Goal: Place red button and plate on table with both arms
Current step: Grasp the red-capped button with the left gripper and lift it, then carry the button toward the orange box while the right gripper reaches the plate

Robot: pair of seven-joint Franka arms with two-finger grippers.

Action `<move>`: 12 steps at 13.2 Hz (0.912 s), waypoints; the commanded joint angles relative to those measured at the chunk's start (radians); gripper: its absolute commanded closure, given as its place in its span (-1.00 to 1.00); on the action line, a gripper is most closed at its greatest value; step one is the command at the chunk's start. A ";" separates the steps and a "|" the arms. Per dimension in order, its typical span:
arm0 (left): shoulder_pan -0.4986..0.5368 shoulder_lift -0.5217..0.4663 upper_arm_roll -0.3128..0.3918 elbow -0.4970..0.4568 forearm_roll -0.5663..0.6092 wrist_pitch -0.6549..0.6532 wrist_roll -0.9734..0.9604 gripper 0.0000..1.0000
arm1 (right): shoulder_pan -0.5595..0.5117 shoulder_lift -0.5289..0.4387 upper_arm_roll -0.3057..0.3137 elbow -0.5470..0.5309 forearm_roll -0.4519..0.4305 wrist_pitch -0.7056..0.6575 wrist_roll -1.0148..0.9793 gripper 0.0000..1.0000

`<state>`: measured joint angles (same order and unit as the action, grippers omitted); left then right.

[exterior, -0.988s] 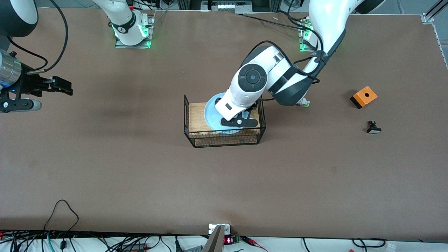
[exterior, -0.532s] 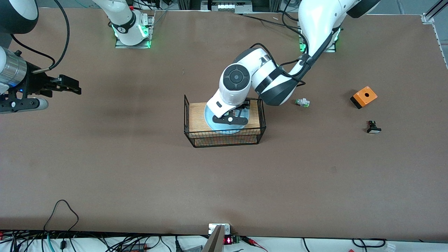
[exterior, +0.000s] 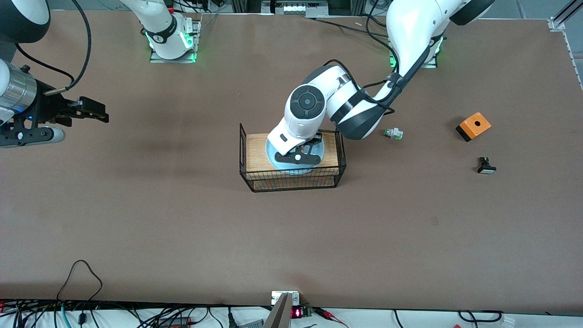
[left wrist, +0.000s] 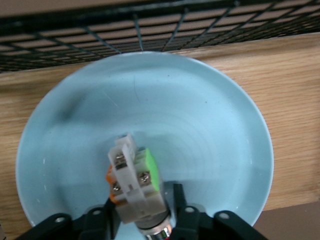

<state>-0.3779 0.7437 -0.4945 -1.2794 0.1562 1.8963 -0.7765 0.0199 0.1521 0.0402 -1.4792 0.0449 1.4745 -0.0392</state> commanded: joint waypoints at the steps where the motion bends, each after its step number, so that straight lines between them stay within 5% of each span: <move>1: -0.007 0.002 0.002 0.018 0.025 -0.005 -0.013 1.00 | 0.005 -0.005 0.004 -0.003 0.018 0.003 0.015 -1.00; 7: 0.008 -0.111 -0.003 0.034 0.006 -0.095 -0.024 1.00 | 0.104 -0.005 0.004 -0.003 0.043 0.006 0.396 -1.00; 12: 0.086 -0.236 -0.013 0.090 -0.001 -0.299 -0.044 1.00 | 0.211 0.003 0.004 -0.003 0.038 0.007 0.664 -1.00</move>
<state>-0.3348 0.5552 -0.4969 -1.2126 0.1563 1.6751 -0.8167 0.1893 0.1525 0.0471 -1.4794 0.0751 1.4766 0.5046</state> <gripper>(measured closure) 0.661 0.000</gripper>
